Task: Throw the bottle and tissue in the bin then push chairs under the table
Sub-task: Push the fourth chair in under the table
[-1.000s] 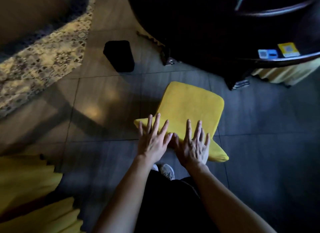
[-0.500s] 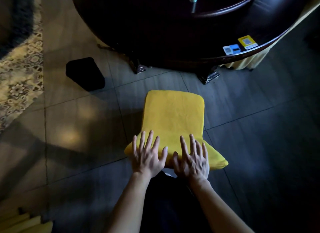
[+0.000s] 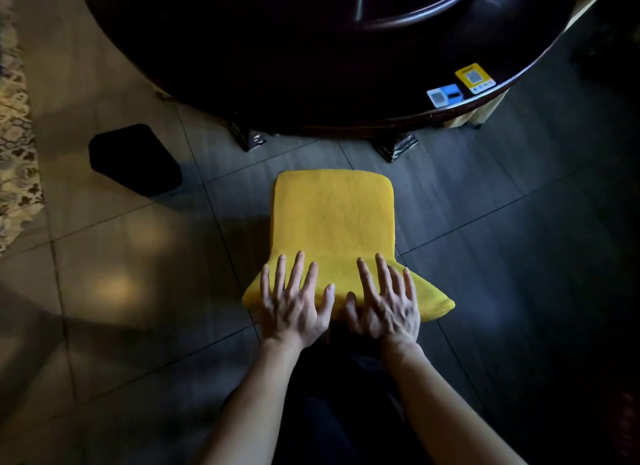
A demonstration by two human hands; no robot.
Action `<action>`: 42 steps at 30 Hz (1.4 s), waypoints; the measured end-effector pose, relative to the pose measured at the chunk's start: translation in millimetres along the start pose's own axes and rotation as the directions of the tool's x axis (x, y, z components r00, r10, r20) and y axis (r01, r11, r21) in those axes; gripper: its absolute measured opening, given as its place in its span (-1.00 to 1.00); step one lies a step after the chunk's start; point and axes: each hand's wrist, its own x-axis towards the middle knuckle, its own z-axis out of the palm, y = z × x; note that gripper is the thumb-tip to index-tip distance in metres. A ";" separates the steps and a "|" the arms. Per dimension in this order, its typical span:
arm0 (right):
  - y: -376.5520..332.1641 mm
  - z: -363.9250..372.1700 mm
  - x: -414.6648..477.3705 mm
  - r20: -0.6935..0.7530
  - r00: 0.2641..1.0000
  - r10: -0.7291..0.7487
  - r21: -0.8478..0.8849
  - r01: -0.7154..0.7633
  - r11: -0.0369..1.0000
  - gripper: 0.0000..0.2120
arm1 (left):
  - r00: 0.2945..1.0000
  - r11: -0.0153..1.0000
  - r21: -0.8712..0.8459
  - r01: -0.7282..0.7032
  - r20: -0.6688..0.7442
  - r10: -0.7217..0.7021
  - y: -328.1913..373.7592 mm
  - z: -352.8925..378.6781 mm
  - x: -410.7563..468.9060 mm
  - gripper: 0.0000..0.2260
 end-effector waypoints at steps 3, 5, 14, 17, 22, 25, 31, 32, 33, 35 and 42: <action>2.1 -0.9 22.1 0.007 1.000 -0.013 -0.003 0.013 1.000 -0.33 | 1.000 1.000 -0.009 0.005 0.010 -0.005 1.0 2.0 21.4 -0.47; 5.1 -1.0 35.3 0.006 1.000 -0.024 -0.004 0.024 1.000 -0.32 | 1.000 1.000 -0.004 -0.002 0.002 0.002 1.8 3.4 33.1 -0.48; 9.5 -8.9 138.7 -0.032 0.999 -0.042 0.015 0.043 0.999 -0.33 | 0.999 0.999 -0.004 0.054 0.003 -0.054 6.3 4.7 133.8 -0.47; 4.9 -11.4 171.6 -0.042 0.998 -0.045 0.026 0.046 0.999 -0.34 | 0.997 0.998 0.009 0.064 0.050 -0.064 0.5 2.4 171.8 -0.45; -5.9 -15.3 229.7 -0.039 0.999 -0.037 0.070 0.040 0.997 -0.35 | 0.992 0.997 0.030 0.072 0.099 -0.075 -10.4 -0.4 234.9 -0.41; -13.7 -14.7 257.4 -0.048 0.996 -0.071 0.093 0.075 0.993 -0.35 | 0.990 0.994 0.054 0.098 0.094 -0.103 -19.7 -2.7 260.6 -0.40; -8.8 -15.6 327.0 -0.072 0.990 -0.119 0.093 0.125 0.988 -0.29 | 0.985 0.991 0.028 0.133 0.105 -0.135 -18.5 -1.9 323.6 -0.37; -7.5 -16.7 339.9 -0.070 0.990 -0.124 0.080 0.130 0.988 -0.29 | 0.985 0.991 0.025 0.132 0.111 -0.134 -17.3 -1.3 334.5 -0.36; -6.5 -18.8 352.5 -0.053 0.991 -0.119 0.068 0.123 0.990 -0.28 | 0.984 0.990 0.020 0.137 0.115 -0.139 -16.5 -0.5 345.3 -0.35; -8.1 -20.2 376.2 -0.027 0.992 -0.120 0.043 0.121 0.992 -0.28 | 0.985 0.990 -0.001 0.143 0.099 -0.142 -18.2 2.5 367.1 -0.37; -28.3 -26.6 417.5 0.189 0.981 -0.053 0.072 0.040 0.997 -0.20 | 0.979 0.991 -0.078 0.109 0.179 -0.093 -39.6 -6.1 426.3 -0.37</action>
